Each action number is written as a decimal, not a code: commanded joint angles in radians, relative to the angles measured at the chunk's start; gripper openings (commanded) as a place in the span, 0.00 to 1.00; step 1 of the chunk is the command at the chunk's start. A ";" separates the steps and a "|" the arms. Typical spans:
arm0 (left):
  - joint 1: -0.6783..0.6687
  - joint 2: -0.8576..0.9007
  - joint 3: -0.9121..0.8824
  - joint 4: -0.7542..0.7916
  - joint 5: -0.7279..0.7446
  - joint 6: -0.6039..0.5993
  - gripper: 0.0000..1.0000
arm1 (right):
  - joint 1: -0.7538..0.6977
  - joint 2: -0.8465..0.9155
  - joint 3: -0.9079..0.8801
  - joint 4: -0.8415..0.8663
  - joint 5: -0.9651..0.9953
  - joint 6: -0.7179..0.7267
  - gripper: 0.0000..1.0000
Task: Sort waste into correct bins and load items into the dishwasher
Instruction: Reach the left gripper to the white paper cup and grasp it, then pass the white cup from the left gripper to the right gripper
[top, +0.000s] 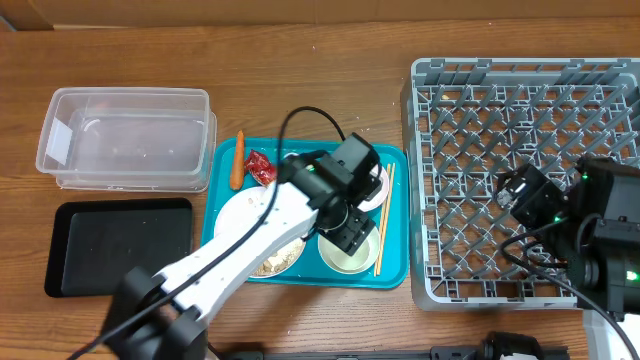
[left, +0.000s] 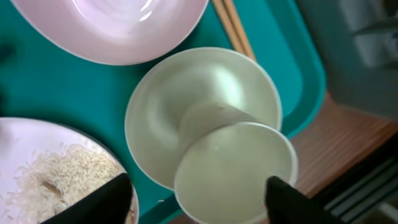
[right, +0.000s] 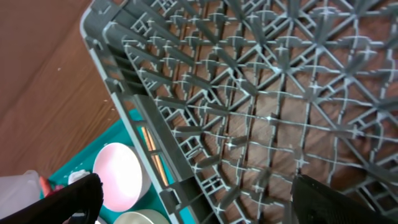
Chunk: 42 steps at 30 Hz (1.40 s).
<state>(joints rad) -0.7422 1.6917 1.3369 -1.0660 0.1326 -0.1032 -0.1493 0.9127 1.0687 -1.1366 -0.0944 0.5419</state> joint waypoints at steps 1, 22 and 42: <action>0.002 0.067 0.020 0.014 -0.039 0.002 0.57 | -0.009 -0.002 0.025 0.000 0.012 0.008 1.00; 0.149 -0.022 0.325 -0.148 0.172 0.013 0.04 | -0.009 -0.002 0.025 0.005 -0.105 -0.146 1.00; 0.355 -0.020 0.373 -0.117 1.182 0.336 0.04 | -0.009 -0.002 0.025 0.235 -1.275 -0.584 0.99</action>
<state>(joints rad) -0.3740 1.6691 1.7004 -1.1854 1.2057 0.1841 -0.1562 0.9127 1.0687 -0.9146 -1.1843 -0.0082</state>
